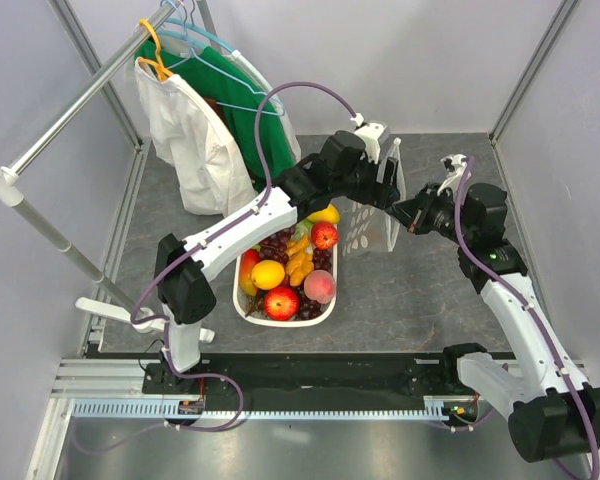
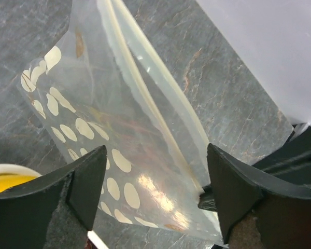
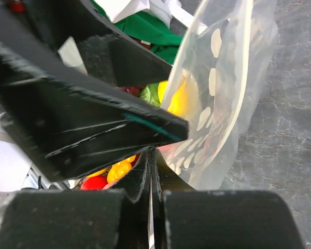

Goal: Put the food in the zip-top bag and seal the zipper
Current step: Open the zipper of the food storage bag.

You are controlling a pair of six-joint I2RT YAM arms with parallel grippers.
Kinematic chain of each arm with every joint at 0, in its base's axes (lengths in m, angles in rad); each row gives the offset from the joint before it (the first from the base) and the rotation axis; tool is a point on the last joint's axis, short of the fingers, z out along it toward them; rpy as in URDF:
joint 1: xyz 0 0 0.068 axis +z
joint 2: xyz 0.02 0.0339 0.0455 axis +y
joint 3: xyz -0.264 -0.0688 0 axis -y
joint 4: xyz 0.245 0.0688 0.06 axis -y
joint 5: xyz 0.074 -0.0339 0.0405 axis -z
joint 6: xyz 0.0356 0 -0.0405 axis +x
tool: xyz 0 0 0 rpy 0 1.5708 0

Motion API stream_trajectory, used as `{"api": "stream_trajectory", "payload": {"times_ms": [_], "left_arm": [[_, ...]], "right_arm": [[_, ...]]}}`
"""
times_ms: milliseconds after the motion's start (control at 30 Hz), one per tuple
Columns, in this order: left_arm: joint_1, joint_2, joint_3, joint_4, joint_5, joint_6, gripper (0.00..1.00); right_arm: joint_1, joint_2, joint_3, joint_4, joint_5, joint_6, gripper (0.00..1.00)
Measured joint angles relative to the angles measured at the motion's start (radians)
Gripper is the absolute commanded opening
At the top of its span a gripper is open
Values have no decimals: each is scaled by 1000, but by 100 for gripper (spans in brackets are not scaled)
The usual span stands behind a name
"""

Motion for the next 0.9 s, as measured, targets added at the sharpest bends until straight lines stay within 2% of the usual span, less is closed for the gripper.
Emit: {"api": "stream_trajectory", "payload": {"times_ms": [67,100,133,167,233,267,300,333,400,433,533,700,800,900], "left_arm": [[0,3,0,-14,-6,-6,74],[0,3,0,-19,-11,-9,62],[0,3,0,-24,-14,-12,56],[0,3,1,-29,-14,-19,45],[0,3,1,-33,-9,-30,30],[0,3,1,-35,-1,-32,12],[0,3,1,-39,7,-34,4],[0,3,1,-42,15,-33,2],[0,3,1,-47,31,-34,2],[2,3,1,-50,35,-33,2],[10,1,-9,-52,70,-33,2],[29,-35,-82,-45,159,-21,2],[32,-65,-121,-40,200,-18,2],[31,-91,-142,-26,244,-18,2]], "right_arm": [[11,-5,0,0,5,-5,0],[14,-6,0,0,6,-8,0],[17,-8,0,-1,9,-10,0],[20,-11,0,-4,13,-13,0],[22,-12,0,-16,19,-18,0],[22,-13,0,-22,21,-19,0],[22,-13,0,-28,23,-19,4],[22,-13,0,-37,25,-19,12],[23,-14,0,-52,26,-22,18],[22,-15,0,-61,28,-21,38],[22,-22,14,-115,42,-25,64],[10,-1,167,-275,51,-77,84],[-10,44,277,-349,56,-120,87],[-28,90,327,-415,63,-156,82]]}}
